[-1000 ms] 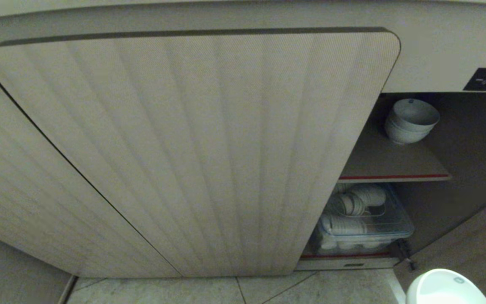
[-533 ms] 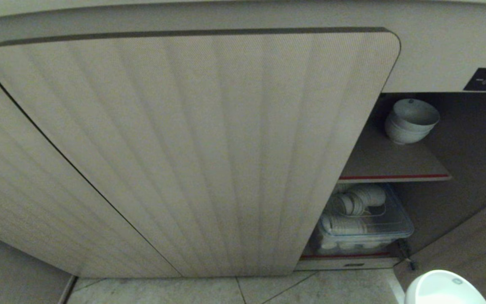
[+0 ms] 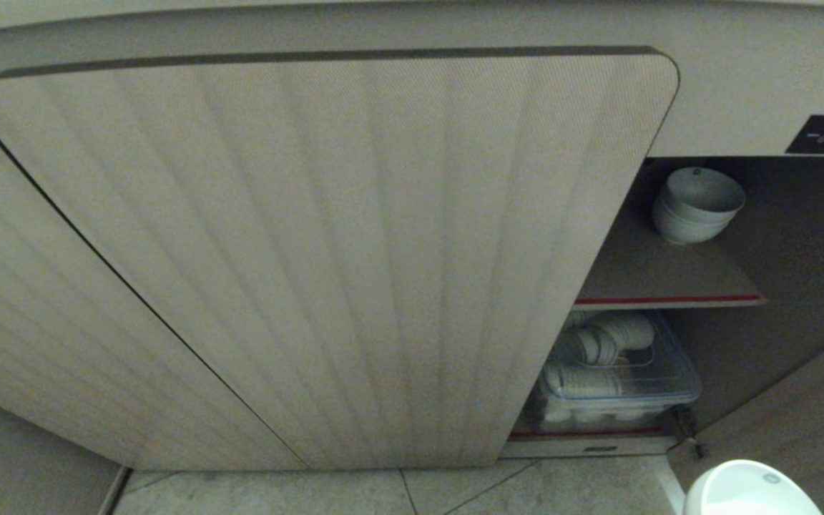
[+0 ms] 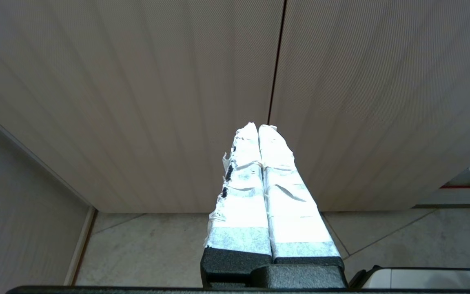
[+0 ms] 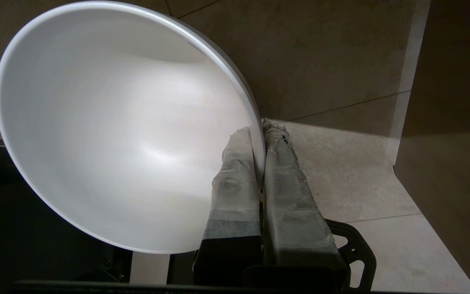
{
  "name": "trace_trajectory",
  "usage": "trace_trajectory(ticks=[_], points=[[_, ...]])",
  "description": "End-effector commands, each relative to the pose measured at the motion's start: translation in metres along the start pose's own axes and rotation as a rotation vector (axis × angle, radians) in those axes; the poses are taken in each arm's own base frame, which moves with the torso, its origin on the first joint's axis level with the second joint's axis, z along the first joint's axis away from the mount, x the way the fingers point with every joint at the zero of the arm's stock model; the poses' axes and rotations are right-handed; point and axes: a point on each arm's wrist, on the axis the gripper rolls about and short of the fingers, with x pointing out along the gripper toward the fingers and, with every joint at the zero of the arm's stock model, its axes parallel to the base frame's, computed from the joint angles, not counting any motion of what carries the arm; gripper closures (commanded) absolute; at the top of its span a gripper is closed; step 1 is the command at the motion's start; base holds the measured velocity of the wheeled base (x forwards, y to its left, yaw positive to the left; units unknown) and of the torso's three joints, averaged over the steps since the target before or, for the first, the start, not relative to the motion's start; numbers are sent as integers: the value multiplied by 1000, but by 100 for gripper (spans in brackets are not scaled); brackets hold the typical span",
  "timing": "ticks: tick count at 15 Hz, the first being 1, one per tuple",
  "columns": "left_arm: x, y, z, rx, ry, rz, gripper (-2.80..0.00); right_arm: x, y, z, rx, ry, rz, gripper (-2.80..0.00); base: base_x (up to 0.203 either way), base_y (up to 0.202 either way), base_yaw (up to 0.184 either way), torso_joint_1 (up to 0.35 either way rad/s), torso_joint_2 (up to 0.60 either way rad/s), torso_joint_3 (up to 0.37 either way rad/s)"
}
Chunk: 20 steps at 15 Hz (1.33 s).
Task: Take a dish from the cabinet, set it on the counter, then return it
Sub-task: Place it on the table
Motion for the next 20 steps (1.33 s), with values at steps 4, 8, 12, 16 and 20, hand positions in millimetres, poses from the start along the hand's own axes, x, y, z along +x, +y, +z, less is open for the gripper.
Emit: trace_trajectory(ticks=[4,8,12,16,20], points=[[0,0,0,-1,0,-1,0,2,0,1,2,7,0,0,0,0,0,0,0,0],[0,0,0,-1,0,1,0,2,0,2,2,4,0,0,0,0,0,0,0,0],[0,0,0,-1,0,0,0,2,0,2,1,7,0,0,-178,0,-1,1,3,3],[0,0,0,-2,-1,0,0,2,0,2,0,5,0,0,-193,0,1,0,0,4],[0,0,0,-1,0,-1,0,2,0,2,0,7,0,0,-51,0,-1,-3,1,1]])
